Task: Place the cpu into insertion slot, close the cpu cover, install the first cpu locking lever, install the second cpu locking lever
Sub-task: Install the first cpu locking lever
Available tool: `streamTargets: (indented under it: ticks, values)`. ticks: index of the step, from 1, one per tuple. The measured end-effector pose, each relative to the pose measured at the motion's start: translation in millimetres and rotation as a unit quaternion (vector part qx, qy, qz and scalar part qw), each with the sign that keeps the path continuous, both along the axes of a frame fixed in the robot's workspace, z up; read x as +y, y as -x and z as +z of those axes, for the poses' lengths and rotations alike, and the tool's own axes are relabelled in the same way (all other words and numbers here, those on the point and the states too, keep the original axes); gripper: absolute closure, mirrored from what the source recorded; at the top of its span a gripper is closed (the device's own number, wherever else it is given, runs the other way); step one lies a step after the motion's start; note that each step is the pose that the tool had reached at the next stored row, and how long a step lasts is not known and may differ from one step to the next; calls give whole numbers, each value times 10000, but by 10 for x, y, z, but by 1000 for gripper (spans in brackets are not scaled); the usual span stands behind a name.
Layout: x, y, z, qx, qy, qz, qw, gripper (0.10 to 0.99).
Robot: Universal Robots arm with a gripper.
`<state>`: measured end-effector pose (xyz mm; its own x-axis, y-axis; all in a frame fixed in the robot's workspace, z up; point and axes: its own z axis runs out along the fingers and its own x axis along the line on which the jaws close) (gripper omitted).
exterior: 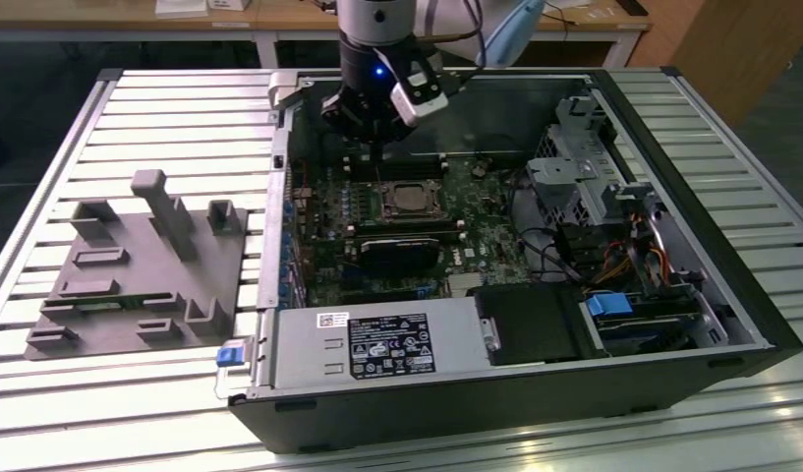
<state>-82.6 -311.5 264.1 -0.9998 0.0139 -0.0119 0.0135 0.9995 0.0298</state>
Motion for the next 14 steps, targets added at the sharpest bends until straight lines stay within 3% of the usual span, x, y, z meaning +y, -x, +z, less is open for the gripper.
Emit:
streamTargets:
  ticks: [14]
  values:
    - [25,109,-30,0,-2,0,10000,965]
